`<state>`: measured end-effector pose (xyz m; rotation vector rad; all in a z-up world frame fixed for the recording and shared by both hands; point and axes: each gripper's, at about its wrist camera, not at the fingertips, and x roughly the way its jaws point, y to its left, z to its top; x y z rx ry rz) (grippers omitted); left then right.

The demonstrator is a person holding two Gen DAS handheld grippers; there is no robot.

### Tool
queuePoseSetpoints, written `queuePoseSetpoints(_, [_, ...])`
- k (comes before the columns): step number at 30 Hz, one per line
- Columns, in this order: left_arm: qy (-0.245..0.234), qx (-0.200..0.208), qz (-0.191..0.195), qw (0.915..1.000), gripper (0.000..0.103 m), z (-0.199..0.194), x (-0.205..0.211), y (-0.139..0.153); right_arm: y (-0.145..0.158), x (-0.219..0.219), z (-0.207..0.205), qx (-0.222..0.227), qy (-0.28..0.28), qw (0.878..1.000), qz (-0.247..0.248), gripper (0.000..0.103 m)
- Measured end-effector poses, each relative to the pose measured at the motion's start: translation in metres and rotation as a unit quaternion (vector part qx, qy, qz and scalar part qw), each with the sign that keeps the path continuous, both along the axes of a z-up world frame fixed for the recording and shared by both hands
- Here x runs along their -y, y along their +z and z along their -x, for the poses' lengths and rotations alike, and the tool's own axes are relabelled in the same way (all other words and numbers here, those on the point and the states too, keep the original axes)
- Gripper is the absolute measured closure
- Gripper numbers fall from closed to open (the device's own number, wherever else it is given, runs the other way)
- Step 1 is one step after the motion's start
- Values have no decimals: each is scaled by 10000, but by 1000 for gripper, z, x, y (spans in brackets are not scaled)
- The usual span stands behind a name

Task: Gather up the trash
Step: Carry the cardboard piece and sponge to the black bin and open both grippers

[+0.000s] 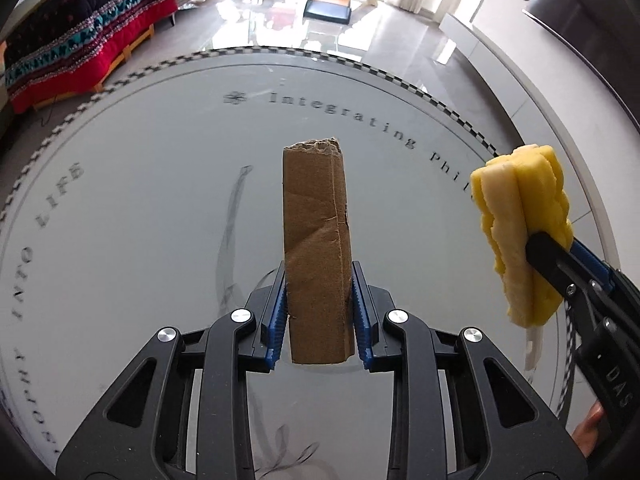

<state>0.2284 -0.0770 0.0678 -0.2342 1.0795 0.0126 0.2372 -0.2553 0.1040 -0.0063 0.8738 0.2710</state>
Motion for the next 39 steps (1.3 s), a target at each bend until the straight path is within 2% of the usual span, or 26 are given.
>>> queuePoseSetpoints(5, [-108, 54, -91, 9999, 75, 32, -17, 8, 12, -14, 35, -22, -64, 9999, -152, 63])
queuePoseSetpoints(8, [-219, 191, -106, 9995, 75, 64, -30, 20, 20, -31, 59, -19, -25, 9999, -160, 63])
queuePoseSetpoints(18, [-110, 512, -95, 9986, 75, 153, -78, 45, 46, -87, 145, 81, 320, 9993, -170, 63])
queuePoseSetpoints(26, [123, 718, -30, 9973, 75, 229, -134, 49, 54, -139, 216, 144, 818, 9965, -106, 63])
queuePoseSetpoints(39, [661, 926, -248, 9932, 74, 352, -214, 39, 46, -230, 320, 118, 1726, 9846, -233, 62])
